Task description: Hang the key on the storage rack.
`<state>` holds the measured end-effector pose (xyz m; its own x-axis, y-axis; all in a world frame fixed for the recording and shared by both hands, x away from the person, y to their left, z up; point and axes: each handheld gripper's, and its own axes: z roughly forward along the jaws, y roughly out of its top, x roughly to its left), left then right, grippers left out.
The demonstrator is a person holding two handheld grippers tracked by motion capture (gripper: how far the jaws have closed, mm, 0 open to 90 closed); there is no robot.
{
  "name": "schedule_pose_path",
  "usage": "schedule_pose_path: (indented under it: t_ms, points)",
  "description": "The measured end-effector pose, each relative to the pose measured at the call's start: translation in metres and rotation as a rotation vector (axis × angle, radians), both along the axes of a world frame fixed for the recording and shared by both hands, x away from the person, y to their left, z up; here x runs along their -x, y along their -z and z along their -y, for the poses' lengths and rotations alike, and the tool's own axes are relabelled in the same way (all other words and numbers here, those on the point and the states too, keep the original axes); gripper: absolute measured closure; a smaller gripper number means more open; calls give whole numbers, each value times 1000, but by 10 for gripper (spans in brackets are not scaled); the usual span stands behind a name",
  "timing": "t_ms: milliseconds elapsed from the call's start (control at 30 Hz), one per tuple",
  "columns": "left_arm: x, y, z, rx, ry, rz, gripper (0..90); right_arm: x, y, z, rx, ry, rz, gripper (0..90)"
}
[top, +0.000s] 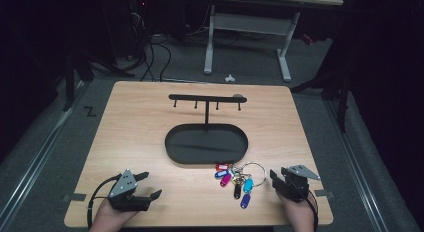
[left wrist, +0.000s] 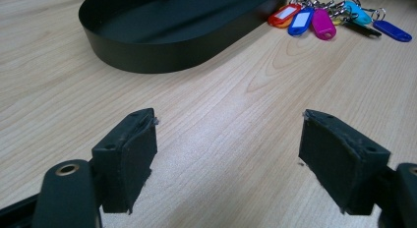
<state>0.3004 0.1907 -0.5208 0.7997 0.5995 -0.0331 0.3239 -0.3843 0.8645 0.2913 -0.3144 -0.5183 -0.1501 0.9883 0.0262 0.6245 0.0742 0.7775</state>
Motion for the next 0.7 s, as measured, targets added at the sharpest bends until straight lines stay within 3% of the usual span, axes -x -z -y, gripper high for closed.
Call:
schedule_pose_path:
  t_ms: [500, 700]
  points:
    - [-7, -1, 13, -4, 17, 17, 228, 12, 0, 7, -11, -1, -16, 492]
    - [-9, -2, 17, -8, 23, 19, 233, 16, -2, 9, -25, 2, -18, 538]
